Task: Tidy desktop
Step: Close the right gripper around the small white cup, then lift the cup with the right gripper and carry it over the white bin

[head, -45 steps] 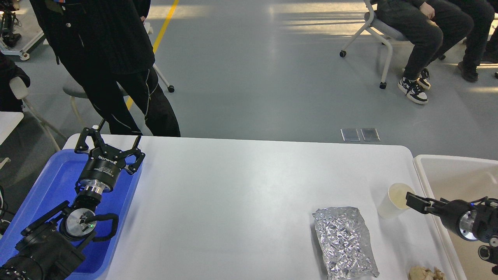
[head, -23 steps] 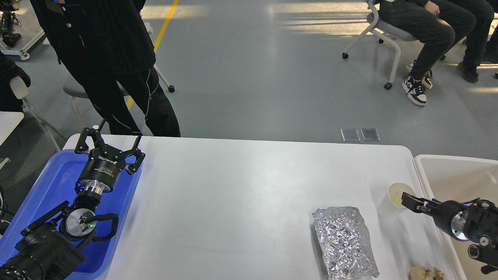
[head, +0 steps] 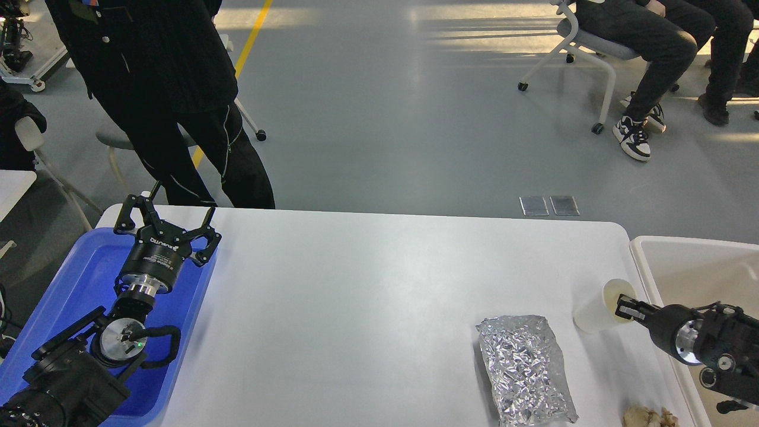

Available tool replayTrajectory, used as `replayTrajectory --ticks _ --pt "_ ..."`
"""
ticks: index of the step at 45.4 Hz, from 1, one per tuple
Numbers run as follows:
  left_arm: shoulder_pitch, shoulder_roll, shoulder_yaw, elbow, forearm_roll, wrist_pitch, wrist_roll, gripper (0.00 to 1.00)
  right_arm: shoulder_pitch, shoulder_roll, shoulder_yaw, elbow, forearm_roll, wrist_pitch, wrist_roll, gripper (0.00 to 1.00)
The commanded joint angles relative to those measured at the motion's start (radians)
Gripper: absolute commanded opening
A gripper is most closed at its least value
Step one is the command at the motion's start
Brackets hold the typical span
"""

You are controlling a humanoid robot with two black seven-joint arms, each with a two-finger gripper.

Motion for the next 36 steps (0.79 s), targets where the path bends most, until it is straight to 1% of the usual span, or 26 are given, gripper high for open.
replayTrajectory --ticks 1,5,10,16,27,36 --pt "0.0 0.0 0.0 0.0 0.0 0.0 0.0 1.0 0.018 -0.014 0.0 0.006 0.008 0.003 0.026 0.0" --pt "0.0 0.0 0.0 0.0 0.001 0.0 0.0 1.0 0.022 -0.027 0.001 0.013 0.011 0.014 0.031 0.0" --pt "0.0 0.0 0.0 0.0 0.0 0.0 0.0 1.0 0.064 -0.072 0.0 0.07 0.014 0.04 0.031 0.0" --pt "0.001 0.0 0.0 0.0 0.0 0.0 0.0 1.0 0.144 -0.171 0.0 0.164 0.014 0.118 0.031 0.0" --pt "0.001 0.0 0.0 0.0 0.0 0.0 0.0 1.0 0.321 -0.349 -0.003 0.305 -0.003 0.318 0.04 0.0" --pt "0.0 0.0 0.0 0.0 0.0 0.0 0.0 1.0 0.446 -0.434 -0.003 0.342 -0.095 0.425 0.039 0.0"
